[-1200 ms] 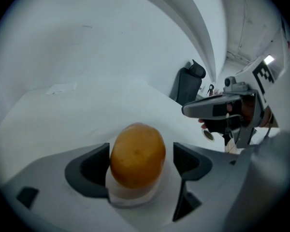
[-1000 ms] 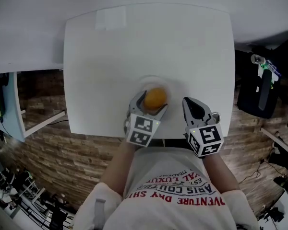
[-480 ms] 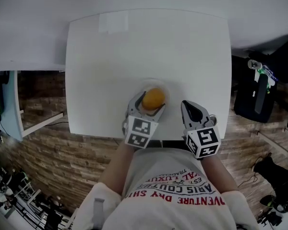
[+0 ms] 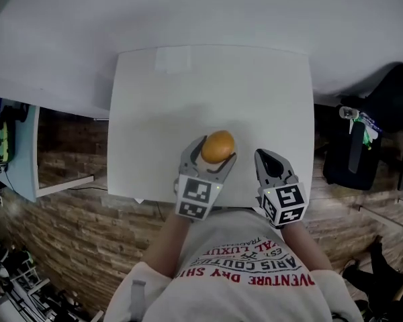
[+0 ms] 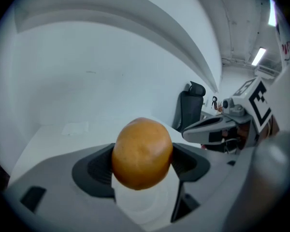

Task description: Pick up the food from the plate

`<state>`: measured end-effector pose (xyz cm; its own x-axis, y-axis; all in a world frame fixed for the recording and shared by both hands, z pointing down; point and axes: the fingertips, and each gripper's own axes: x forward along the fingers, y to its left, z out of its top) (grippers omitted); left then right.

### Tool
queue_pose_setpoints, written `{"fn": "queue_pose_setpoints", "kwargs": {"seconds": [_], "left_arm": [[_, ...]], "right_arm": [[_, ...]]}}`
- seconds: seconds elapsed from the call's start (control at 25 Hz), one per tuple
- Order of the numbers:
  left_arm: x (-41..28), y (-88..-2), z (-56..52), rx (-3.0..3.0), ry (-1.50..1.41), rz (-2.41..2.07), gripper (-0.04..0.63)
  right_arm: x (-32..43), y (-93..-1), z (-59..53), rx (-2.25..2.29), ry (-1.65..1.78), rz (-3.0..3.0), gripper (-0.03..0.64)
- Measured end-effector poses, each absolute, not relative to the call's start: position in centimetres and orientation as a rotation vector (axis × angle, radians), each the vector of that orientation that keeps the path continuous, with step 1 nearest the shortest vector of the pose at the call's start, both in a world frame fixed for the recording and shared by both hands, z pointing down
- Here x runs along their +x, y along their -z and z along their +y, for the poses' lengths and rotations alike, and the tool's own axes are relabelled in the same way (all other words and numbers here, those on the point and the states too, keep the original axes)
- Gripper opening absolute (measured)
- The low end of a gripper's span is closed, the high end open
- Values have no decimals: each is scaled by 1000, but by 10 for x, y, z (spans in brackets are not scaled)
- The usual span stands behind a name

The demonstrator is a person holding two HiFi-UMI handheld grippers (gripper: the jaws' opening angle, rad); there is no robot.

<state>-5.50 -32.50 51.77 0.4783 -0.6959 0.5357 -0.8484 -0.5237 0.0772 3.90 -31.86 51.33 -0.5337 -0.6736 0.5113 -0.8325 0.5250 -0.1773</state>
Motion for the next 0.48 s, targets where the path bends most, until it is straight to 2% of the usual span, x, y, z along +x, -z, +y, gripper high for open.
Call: {"fn": "queue_pose_setpoints", "kwargs": {"seconds": [0.48], "left_arm": [[-72, -414, -341, 2536, -415, -1460, 354]], "right_arm": [[43, -438, -337, 1376, -383, -2498, 5]]}}
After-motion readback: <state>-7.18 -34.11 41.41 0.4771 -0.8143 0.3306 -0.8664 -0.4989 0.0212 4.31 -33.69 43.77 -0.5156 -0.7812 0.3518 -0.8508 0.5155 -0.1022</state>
